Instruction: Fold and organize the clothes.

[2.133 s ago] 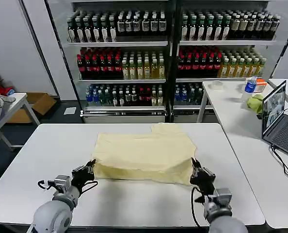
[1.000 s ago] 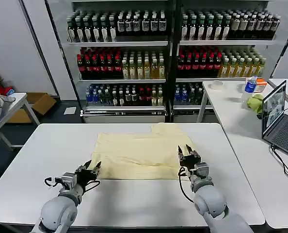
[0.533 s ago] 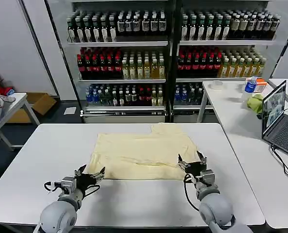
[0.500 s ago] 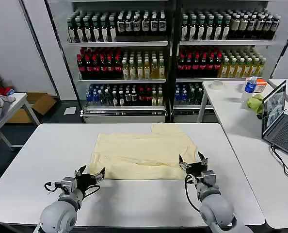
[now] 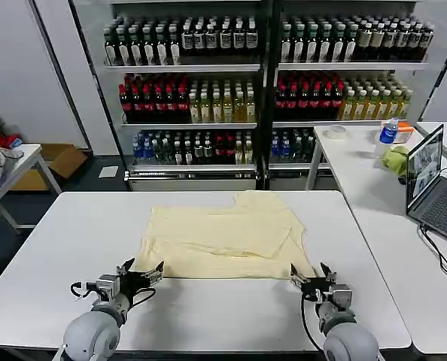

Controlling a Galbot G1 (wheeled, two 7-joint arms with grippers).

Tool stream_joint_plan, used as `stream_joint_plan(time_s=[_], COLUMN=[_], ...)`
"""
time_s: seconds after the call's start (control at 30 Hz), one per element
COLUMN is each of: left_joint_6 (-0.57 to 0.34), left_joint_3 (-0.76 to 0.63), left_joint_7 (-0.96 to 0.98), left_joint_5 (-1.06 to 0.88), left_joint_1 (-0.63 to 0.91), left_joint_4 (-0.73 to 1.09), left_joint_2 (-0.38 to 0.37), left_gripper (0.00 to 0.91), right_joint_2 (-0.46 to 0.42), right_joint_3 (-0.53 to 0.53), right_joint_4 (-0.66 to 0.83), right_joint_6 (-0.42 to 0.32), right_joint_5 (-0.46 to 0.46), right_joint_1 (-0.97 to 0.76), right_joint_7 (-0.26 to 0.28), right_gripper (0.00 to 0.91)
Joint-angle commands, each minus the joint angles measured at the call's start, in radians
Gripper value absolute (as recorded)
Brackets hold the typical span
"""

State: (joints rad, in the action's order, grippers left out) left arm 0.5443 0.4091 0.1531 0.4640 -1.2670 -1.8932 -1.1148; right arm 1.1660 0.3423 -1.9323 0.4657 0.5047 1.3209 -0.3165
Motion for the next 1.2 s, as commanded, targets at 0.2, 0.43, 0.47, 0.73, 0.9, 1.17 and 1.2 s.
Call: stream_joint_plan(time_s=[0.2,0.43,0.47,0.73,0.9,1.17,1.2], left_joint_6=[0.003,0.013,0.013,0.014,0.013,0.018,0.018], left_joint_3=[-0.002,0.001,0.002,0.008,0.014,0.033,0.035], left_joint_7=[0.002,0.010,0.010,0.009,0.008,0.009,0.009], left_joint_5=[0.001,0.002,0.004,0.006,0.010,0.012,0.012], left_joint_1=[-0.006,-0.008,-0.010,-0.022,-0.037,-0.095,-0.101], left_joint_4=[0.013,0.016,0.013,0.001,-0.015,-0.082,-0.089], left_joint_2=[0.001,0.003,0.005,0.006,0.005,0.006,0.006], left_gripper=[0.050,0.030,0.040,0.030,0.030,0.030,0.030], right_joint_2=[0.002,0.003,0.002,0.000,-0.002,-0.015,-0.017], right_joint_3=[0.014,0.007,0.006,0.006,0.012,0.055,0.062], right_joint_4=[-0.007,-0.009,-0.012,-0.031,-0.058,-0.148,-0.163], right_joint_6=[0.011,0.009,0.009,0.009,0.009,0.009,0.009], right_joint_5=[0.038,0.047,0.049,0.057,0.056,0.047,0.045], right_joint_1=[0.030,0.030,0.030,0.045,0.066,0.157,0.172], right_joint_7=[-0.006,-0.007,-0.007,-0.008,-0.009,-0.009,-0.009], right_gripper=[0.343,0.000,0.000,0.000,0.000,0.000,0.000])
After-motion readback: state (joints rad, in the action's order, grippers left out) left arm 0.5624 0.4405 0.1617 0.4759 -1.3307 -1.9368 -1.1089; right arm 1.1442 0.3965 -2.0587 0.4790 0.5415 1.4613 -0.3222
